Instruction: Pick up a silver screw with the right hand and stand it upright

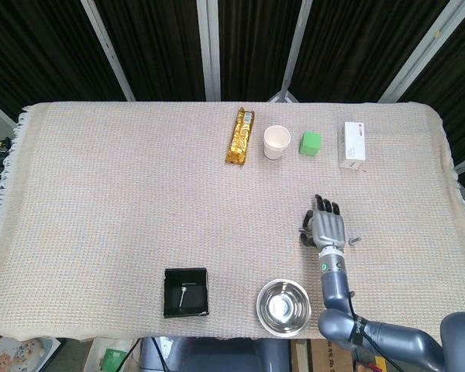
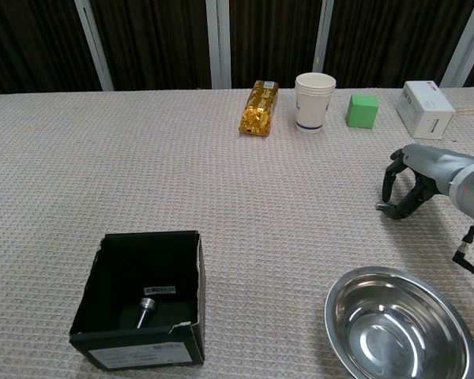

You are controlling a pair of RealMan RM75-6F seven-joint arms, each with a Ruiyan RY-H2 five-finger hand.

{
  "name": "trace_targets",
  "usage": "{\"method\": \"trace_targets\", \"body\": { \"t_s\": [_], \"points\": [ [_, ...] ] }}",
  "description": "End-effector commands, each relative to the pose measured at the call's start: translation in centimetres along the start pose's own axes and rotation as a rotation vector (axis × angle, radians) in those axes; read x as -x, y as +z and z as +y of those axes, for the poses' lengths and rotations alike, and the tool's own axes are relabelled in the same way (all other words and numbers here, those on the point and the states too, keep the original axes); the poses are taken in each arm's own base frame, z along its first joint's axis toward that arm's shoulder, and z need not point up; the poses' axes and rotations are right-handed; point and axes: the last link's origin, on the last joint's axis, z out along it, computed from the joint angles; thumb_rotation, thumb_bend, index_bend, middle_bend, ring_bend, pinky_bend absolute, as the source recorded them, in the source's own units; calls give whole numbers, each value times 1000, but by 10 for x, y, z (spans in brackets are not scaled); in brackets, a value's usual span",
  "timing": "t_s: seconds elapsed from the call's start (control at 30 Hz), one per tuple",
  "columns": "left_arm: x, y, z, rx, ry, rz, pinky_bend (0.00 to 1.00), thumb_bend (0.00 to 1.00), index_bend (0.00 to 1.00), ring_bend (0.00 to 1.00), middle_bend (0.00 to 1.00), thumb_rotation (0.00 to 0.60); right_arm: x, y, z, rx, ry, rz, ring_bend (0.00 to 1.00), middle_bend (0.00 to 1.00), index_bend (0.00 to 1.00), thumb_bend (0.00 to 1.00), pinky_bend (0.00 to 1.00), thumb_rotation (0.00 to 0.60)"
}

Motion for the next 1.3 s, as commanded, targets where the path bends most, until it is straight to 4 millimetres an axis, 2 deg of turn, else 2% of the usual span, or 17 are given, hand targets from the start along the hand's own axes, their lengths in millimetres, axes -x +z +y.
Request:
{"method": "trace_targets", "body": {
  "t_s": [0.03,0.73,1.3],
  "points": [
    [0,0,0,-1,0,1,130,40,55,22,67,600,1,0,0,1,1,-2,0,0,553,341,0,600],
    [0,0,-1,-3,1,1,130,39,64,22,67,600,4,4,-1,13,3,-12,0,0,573,348,0,600],
    [0,0,0,-3,3,2,130,40,68,22,67,600,-3,3,-2,-2,33,-19,0,0,590,350,0,600]
  ]
}}
